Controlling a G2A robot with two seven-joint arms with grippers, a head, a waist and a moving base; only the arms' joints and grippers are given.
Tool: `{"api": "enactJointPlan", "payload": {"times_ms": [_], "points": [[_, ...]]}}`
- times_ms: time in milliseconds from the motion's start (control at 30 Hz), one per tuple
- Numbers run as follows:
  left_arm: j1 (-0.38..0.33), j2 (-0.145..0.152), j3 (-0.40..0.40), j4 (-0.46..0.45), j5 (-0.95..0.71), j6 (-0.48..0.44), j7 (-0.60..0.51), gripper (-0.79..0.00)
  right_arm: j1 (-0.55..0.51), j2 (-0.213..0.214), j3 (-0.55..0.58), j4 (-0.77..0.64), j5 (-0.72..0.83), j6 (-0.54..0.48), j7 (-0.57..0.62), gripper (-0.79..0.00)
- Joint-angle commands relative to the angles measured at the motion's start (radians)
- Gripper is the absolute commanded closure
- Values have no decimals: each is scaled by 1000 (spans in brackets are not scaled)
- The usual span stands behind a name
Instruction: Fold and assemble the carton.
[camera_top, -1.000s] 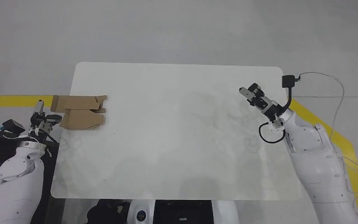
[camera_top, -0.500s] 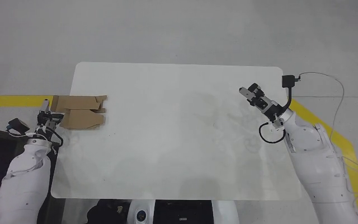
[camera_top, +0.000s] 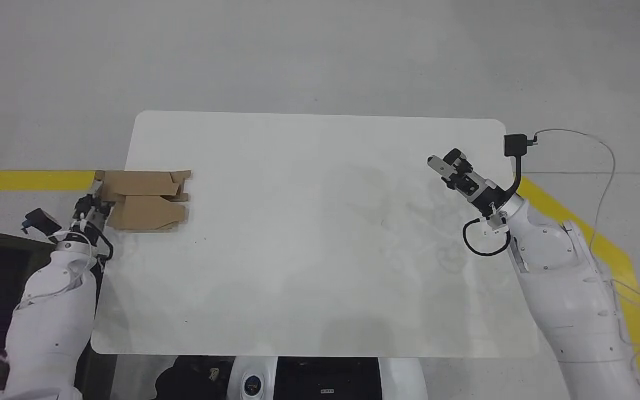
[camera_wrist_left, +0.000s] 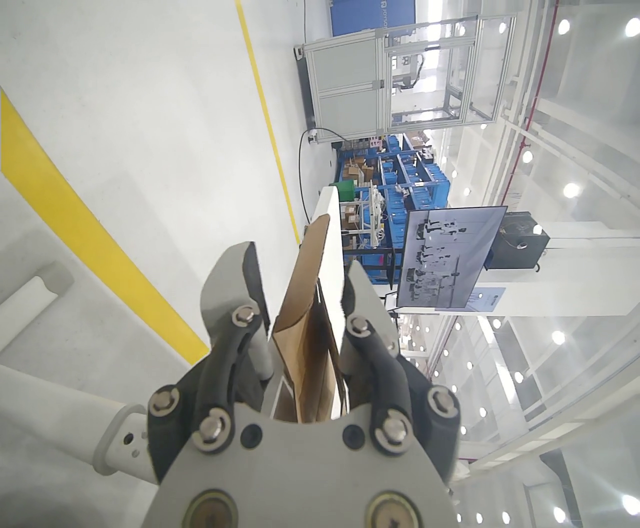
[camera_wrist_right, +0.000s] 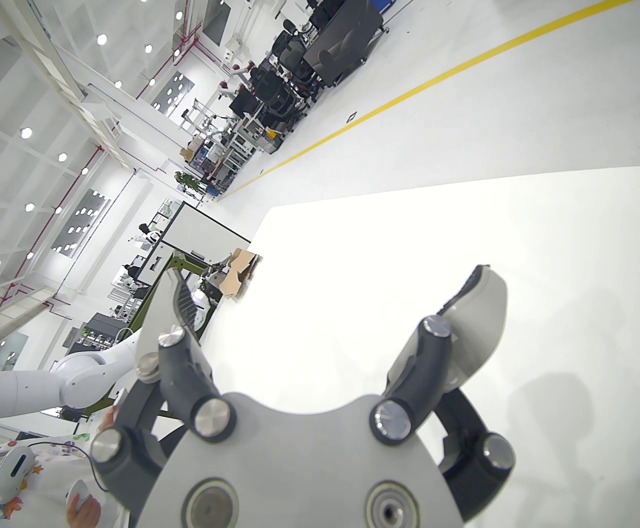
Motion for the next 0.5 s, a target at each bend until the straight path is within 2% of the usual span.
{"api": "enactJointPlan", "payload": {"times_ms": [0, 200, 467], "points": [[-10, -1, -5, 8, -34, 20, -43, 0, 0, 0, 0, 0, 0, 0, 0, -785], [-32, -1, -36, -13, -115, 42, -94, 0, 0, 0, 0, 0, 0, 0, 0, -785], [-41, 2, -70, -147, -161, 35, -118, 0, 0, 0, 0, 0, 0, 0, 0, -785]]}}
